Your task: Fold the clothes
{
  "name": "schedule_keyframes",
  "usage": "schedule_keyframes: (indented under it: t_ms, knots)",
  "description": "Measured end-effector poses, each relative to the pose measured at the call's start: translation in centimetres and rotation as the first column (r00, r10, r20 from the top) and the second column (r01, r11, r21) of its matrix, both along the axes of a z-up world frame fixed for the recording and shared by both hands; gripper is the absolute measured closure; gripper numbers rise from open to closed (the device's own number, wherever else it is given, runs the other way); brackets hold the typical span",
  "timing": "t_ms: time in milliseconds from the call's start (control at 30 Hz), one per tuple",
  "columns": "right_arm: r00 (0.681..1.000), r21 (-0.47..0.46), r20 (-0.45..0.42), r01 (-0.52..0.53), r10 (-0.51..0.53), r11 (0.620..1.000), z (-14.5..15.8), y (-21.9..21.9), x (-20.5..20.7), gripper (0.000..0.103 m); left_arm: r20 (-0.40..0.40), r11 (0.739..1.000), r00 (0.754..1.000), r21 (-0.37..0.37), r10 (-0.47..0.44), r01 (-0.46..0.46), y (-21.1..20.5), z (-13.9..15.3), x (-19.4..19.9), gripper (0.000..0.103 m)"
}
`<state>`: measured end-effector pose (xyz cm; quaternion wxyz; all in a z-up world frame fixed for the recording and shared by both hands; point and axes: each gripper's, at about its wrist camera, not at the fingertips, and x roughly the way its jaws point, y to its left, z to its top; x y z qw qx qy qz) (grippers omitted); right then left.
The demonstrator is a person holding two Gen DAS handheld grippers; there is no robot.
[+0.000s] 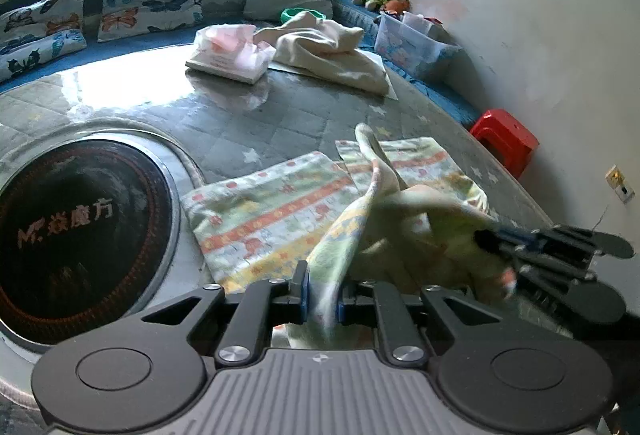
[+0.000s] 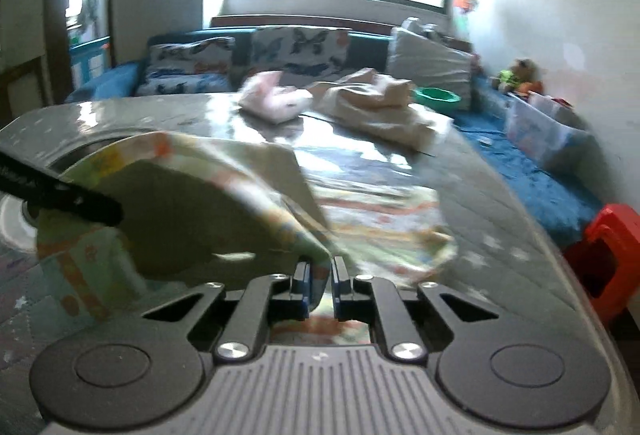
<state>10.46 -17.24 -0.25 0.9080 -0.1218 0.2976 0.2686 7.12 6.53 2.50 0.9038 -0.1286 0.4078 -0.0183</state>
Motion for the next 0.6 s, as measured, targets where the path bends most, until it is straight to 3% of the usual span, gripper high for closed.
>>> schedule_keyframes:
  t_ms: [300,600]
  knots:
    - [0.990,0.012,-0.111,0.091,-0.089,0.996,-3.0,-2.8,0.4,0.087,-0.054,0.999,0.998,0.034,-0.017,0.019,-1.9,-2.5,-0.6,0.079]
    - [0.996,-0.036,-0.089,0.005,-0.008,0.999,-3.5,0.0,-0.4,0.087,-0.061,0.997,0.996,-0.009,0.070,-0.071,0.4,-3.4,-2.3,0.079]
